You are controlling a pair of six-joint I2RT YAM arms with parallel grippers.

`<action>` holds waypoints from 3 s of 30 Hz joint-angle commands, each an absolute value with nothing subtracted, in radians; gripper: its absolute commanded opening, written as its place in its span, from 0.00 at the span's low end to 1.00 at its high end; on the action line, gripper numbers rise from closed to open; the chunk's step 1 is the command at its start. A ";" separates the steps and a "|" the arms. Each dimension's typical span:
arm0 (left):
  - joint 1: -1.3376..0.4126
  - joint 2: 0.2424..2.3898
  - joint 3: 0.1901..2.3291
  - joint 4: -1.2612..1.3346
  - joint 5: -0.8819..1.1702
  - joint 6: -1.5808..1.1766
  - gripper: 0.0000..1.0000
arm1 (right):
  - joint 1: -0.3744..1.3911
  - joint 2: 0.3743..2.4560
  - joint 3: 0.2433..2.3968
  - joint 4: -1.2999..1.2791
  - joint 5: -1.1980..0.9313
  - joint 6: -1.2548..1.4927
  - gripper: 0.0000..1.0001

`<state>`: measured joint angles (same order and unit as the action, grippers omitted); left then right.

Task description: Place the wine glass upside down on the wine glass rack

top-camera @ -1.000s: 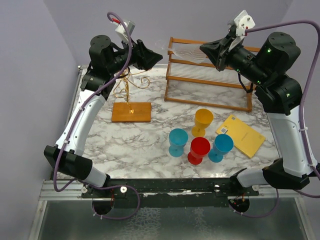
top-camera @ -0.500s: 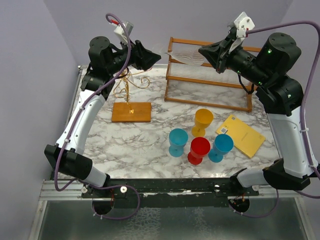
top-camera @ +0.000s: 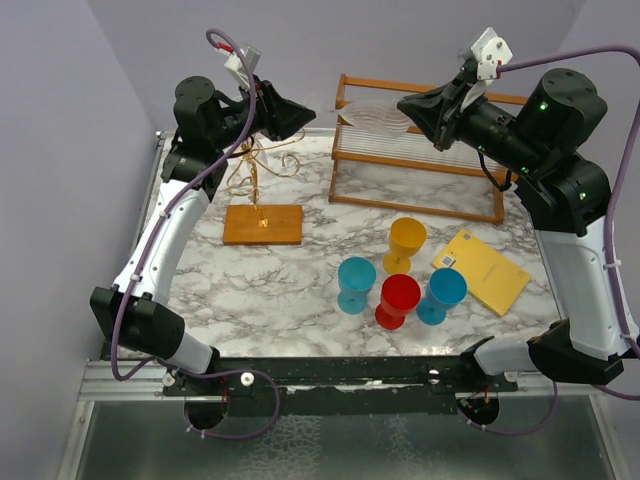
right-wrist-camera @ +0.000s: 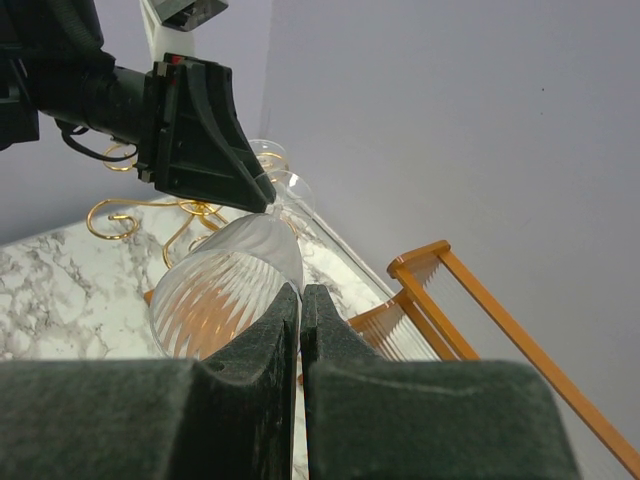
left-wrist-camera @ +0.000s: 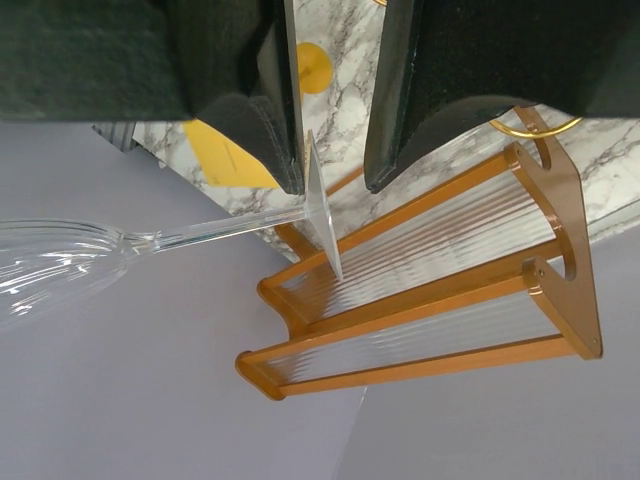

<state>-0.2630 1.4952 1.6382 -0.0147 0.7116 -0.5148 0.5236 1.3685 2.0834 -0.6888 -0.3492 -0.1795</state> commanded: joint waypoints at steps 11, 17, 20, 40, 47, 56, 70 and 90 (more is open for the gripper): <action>-0.250 1.465 1.612 0.090 0.796 -0.590 0.10 | 0.525 1.344 2.067 -0.669 -0.376 -0.172 0.02; -0.243 1.460 1.610 0.091 0.800 -0.592 0.00 | 0.526 1.345 2.049 -0.660 -0.357 -0.189 0.01; -0.234 1.458 1.611 0.090 0.802 -0.594 0.00 | 0.525 1.347 2.036 -0.654 -0.340 -0.200 0.02; 0.111 1.377 1.653 0.059 0.785 -0.512 0.00 | 0.526 1.330 1.980 -0.643 -0.197 -0.286 0.58; 0.161 1.332 1.773 -0.242 0.491 -0.089 0.00 | 0.526 1.308 1.807 -0.618 -0.170 -0.383 0.78; 0.184 1.281 1.864 -0.357 0.066 0.229 0.00 | 0.526 1.261 1.531 -0.532 -0.292 -0.427 0.91; 0.186 1.253 1.748 -0.243 -0.328 0.717 0.00 | 0.521 1.314 1.325 -0.413 -0.413 -0.326 0.91; 0.127 1.248 1.455 -0.317 -0.226 1.179 0.00 | 0.397 1.282 1.250 -0.380 -0.519 -0.296 0.91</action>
